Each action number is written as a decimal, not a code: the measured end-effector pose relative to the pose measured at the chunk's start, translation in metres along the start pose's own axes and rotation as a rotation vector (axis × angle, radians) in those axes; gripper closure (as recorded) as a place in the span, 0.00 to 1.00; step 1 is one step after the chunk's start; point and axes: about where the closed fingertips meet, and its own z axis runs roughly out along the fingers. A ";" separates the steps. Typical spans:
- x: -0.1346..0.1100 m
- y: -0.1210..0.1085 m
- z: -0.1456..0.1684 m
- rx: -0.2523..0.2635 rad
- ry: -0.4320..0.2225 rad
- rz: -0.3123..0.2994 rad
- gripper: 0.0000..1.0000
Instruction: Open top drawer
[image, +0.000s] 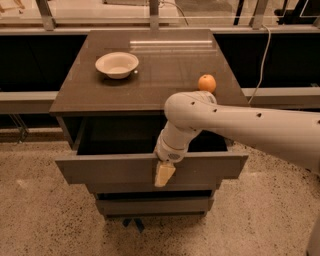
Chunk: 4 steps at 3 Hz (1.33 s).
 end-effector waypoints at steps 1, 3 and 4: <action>0.000 0.000 0.000 0.000 0.000 0.000 0.16; 0.003 -0.006 -0.012 0.004 0.001 -0.007 0.01; 0.008 -0.013 -0.025 -0.013 0.008 -0.006 0.23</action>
Offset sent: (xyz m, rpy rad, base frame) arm 0.0000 0.0000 0.0000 0.0000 0.0000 0.0000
